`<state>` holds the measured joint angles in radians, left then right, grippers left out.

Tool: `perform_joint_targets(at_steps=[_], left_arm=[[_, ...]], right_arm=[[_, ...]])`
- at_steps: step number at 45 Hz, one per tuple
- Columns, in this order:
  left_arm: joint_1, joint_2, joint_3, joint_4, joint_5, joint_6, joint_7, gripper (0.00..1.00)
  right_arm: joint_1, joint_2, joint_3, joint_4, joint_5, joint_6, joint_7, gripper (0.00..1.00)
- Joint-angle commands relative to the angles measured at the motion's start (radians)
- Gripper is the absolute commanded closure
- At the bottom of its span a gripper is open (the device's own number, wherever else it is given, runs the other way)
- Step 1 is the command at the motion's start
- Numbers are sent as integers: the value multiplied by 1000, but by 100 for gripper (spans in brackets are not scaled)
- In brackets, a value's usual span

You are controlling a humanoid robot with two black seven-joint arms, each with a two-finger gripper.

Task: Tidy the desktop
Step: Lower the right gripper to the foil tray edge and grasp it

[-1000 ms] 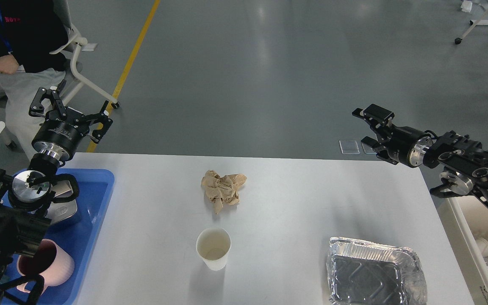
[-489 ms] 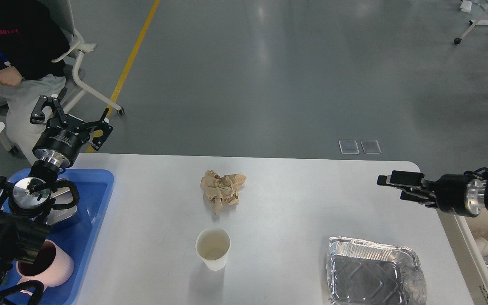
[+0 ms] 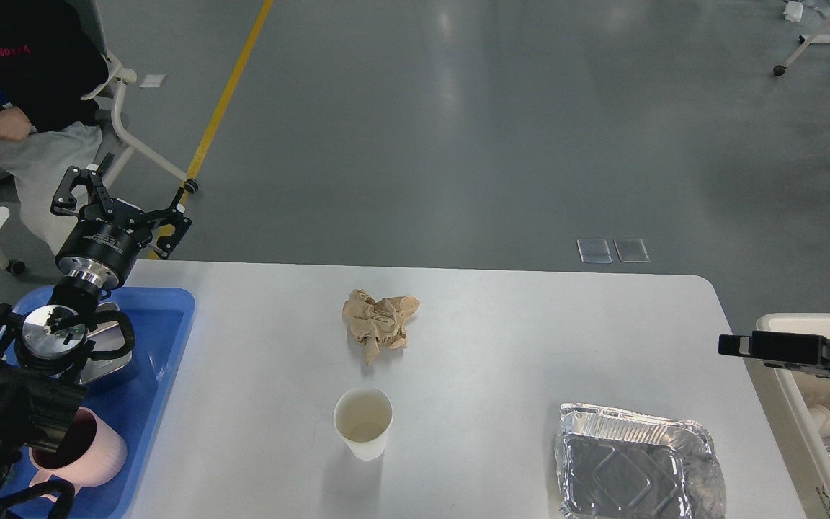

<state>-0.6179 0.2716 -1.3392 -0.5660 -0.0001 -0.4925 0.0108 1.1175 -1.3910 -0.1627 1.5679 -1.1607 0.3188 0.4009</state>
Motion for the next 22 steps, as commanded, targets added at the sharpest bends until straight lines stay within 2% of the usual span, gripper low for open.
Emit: perform_joint_targets(at_steps=[1, 12, 22], left_arm=[[4, 1, 0, 0, 0, 0, 1, 1], [9, 1, 0, 0, 0, 0, 3, 1], [10, 1, 0, 0, 0, 0, 3, 1]], right_arm=[[10, -88, 3, 66, -74, 0, 1, 0], [13, -210, 29, 126, -126, 11, 3, 0], [-5, -148, 20, 104, -135, 14, -8, 0]])
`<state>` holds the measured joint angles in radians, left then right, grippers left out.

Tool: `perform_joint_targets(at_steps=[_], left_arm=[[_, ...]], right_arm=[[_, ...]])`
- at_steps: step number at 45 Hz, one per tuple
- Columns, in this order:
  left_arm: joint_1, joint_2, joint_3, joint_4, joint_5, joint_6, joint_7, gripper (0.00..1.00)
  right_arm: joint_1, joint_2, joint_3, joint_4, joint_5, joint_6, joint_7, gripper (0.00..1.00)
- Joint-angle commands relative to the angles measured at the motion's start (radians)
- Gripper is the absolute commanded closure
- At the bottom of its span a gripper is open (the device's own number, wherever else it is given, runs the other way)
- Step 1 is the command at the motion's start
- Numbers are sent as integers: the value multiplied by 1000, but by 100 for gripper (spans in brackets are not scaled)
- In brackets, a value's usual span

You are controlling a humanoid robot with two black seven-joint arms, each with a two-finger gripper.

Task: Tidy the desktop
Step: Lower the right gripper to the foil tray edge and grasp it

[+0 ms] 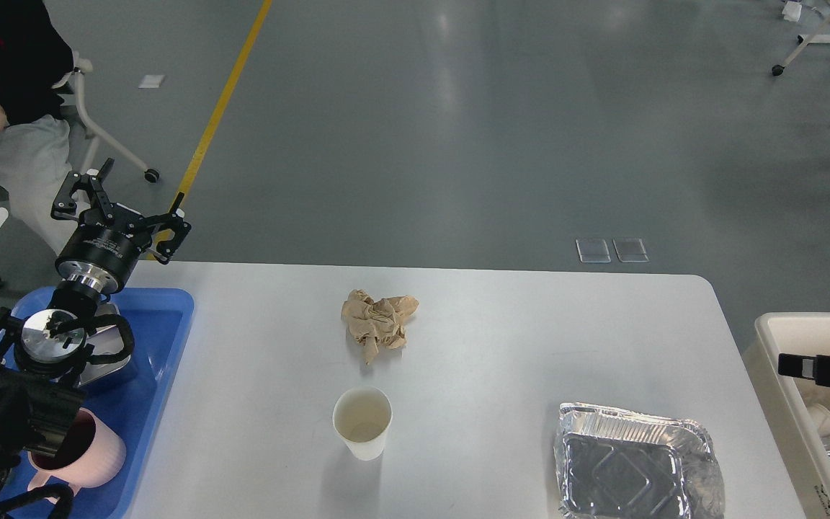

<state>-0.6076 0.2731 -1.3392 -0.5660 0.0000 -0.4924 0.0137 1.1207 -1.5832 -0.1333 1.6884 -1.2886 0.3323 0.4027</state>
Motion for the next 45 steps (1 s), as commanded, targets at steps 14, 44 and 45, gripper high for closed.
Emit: perform_joint_targets(at_steps=[14, 44, 45], left_arm=[[0, 0, 0, 0, 0, 0, 3, 1], [14, -5, 0, 1, 0, -3, -3, 1], [14, -5, 0, 1, 0, -3, -3, 1]], right_arm=[[-166, 374, -17, -278, -61, -22, -28, 0], [-398, 666, -17, -572, -117, -95, -45, 0], [-398, 670, -17, -575, -113, -98, -45, 0]])
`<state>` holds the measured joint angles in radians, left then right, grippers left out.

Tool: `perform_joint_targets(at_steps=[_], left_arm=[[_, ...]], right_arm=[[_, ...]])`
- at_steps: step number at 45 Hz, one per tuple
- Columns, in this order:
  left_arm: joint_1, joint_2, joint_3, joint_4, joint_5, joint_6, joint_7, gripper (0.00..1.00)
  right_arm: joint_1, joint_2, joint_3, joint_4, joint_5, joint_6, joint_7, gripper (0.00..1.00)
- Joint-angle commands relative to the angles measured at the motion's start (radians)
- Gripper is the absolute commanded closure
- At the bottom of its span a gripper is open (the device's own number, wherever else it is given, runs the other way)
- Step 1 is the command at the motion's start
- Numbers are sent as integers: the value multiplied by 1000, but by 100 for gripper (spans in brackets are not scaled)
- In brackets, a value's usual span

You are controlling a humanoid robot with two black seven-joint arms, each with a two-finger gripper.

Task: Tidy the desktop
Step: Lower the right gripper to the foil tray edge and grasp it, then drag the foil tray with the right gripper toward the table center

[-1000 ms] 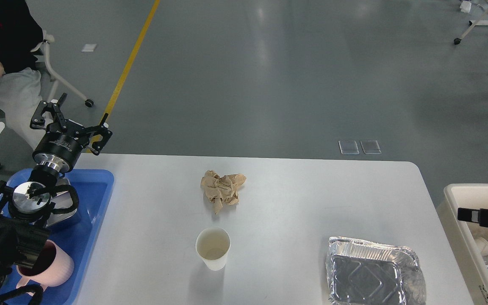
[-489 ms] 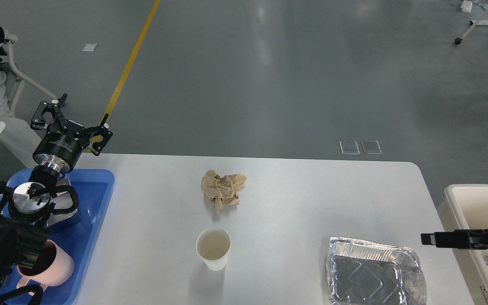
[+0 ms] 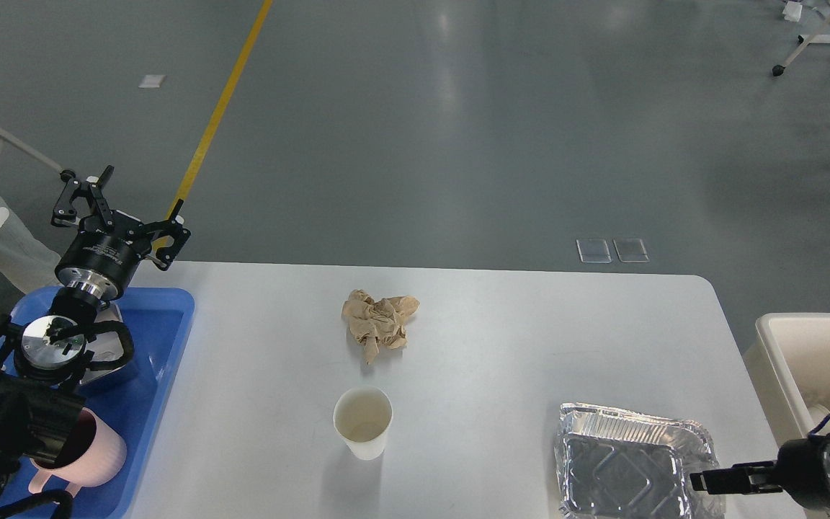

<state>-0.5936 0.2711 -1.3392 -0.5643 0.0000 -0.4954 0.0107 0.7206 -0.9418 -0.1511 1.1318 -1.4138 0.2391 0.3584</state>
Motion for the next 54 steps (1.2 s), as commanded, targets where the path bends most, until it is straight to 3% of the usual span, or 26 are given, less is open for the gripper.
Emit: perform_joint_targets(at_steps=[1, 6, 15, 20, 32, 37, 40, 41, 54], left_arm=[[0, -1, 0, 0, 0, 0, 0, 1], [0, -3, 0, 0, 0, -2, 0, 1], [0, -3, 0, 0, 0, -2, 0, 1], [0, -3, 0, 0, 0, -2, 0, 1], [0, -3, 0, 0, 0, -3, 0, 1], [0, -3, 0, 0, 0, -6, 0, 1], [0, -3, 0, 0, 0, -6, 0, 1], [0, -3, 0, 0, 0, -6, 0, 1], [8, -1, -2, 0, 0, -8, -2, 1]], right_arm=[[2, 34, 1, -20, 13, -7, -1, 0], [0, 41, 2, -30, 18, -29, -3, 1], [-20, 81, 2, -78, 47, -41, 7, 25], [-23, 95, 1, -78, 45, -40, 10, 46], [-23, 103, 1, -81, 45, -40, 13, 62], [-23, 101, 1, -81, 45, -37, 13, 78], [-29, 97, 1, -81, 45, -27, 13, 98], [-29, 95, 1, -83, 45, -27, 13, 100], [-29, 90, 1, -84, 47, -7, 14, 100]])
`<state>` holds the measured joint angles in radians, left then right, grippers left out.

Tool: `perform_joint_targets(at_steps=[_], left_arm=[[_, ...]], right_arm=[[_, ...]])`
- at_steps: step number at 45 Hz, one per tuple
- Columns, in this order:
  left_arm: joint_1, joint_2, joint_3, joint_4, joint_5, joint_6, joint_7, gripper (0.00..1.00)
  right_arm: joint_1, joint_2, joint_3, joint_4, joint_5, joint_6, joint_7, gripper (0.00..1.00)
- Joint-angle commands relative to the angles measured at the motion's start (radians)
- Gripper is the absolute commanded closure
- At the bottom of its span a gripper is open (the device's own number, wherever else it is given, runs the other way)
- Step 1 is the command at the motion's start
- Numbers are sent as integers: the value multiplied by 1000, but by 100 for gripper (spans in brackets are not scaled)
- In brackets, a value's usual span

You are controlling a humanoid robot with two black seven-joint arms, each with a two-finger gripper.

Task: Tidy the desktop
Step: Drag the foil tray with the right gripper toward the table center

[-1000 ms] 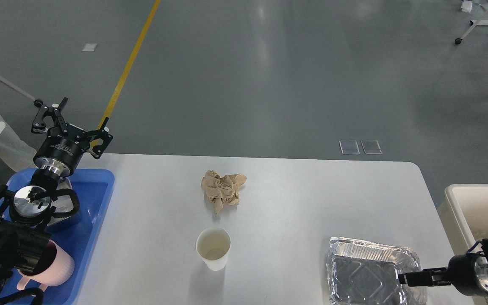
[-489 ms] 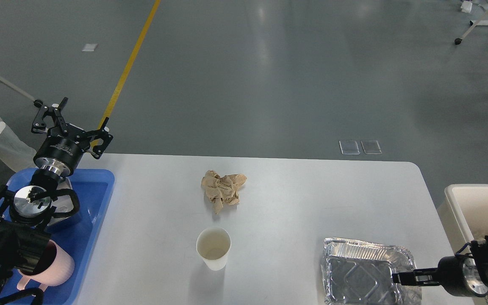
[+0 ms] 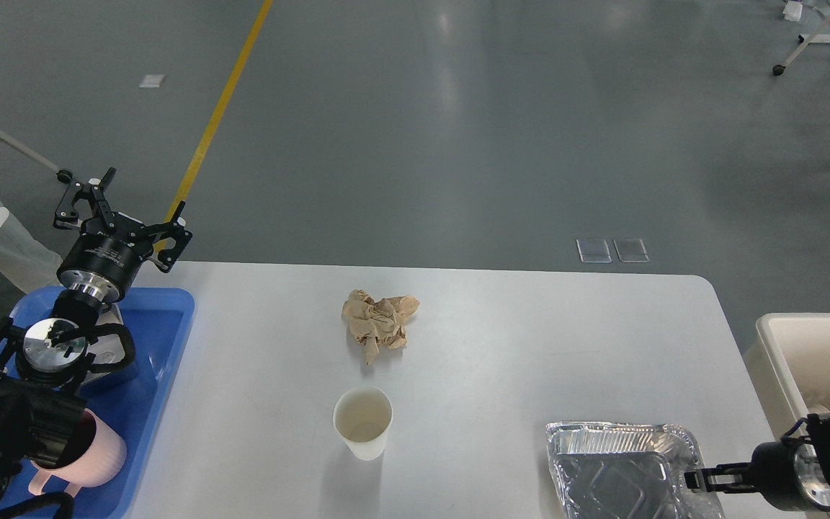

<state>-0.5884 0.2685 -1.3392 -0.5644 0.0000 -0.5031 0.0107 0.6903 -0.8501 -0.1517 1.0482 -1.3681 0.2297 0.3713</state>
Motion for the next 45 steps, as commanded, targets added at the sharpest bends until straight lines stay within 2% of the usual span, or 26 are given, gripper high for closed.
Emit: perform_joint_targets(at_steps=[1, 13, 19, 27, 34, 40, 45], left_arm=[[1, 2, -2, 0, 0, 0, 0, 1], [4, 8, 0, 0, 2, -8, 2, 1], [9, 14, -2, 4, 5, -18, 6, 1], [21, 28, -3, 9, 9, -103, 11, 1], [39, 44, 3, 9, 18, -112, 9, 1], [41, 69, 21, 9, 112, -115, -12, 1], [42, 89, 23, 9, 211, -115, -57, 1]], right_arm=[[2, -1, 1, 0, 1, 0, 1, 100], [46, -47, 7, 15, 15, 26, 6, 100], [116, -86, 9, 41, 34, 91, 6, 100], [235, -161, 15, 150, 38, 189, 5, 100], [324, -213, 18, 243, 38, 266, 3, 100], [400, -262, 17, 340, 60, 322, -6, 100], [460, -271, 17, 392, 75, 365, -12, 100]])
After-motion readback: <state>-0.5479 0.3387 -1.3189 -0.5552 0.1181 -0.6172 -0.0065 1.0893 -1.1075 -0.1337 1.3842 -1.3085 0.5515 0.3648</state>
